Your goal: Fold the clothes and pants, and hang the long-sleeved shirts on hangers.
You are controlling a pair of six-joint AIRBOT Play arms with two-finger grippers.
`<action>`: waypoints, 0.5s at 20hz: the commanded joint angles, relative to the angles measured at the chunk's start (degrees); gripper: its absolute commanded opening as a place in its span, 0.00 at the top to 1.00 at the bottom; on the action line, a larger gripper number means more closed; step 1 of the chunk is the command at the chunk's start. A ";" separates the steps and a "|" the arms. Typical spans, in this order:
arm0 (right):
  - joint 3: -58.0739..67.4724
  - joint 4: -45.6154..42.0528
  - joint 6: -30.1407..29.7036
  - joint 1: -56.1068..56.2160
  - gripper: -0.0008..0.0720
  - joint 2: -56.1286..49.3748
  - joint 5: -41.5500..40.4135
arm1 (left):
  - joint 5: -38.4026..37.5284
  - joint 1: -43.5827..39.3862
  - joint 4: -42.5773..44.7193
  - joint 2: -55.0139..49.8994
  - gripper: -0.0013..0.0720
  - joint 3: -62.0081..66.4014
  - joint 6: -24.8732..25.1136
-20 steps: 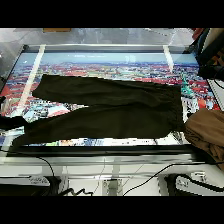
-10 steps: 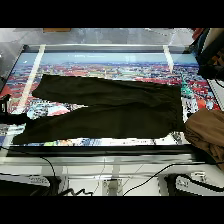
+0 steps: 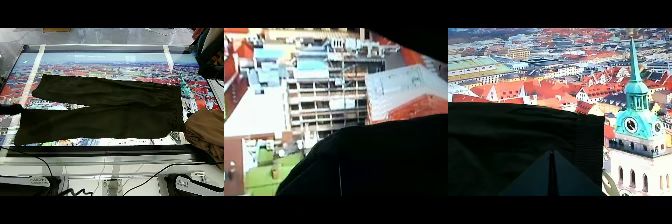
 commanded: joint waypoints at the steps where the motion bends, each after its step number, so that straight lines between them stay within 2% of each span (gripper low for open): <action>1: 0.02 -0.31 0.02 0.02 0.96 0.00 -0.31 | 5.79 -0.04 -9.11 2.69 0.95 3.10 0.04; 7: 0.00 -1.14 0.02 0.00 0.96 0.00 -0.28 | 15.23 -0.76 -22.14 1.60 0.95 3.08 0.00; 8: 0.00 -1.14 0.02 0.00 0.96 0.00 -0.26 | 15.02 -1.27 -22.64 0.83 0.88 3.08 0.00; 9: 0.02 -1.11 0.02 0.02 0.96 0.00 -0.17 | 14.32 -1.95 -21.84 0.04 0.59 3.06 0.00; 10: 0.02 -1.05 0.04 0.02 0.96 0.00 0.00 | 13.66 -2.47 -21.27 -0.52 0.04 3.06 -0.02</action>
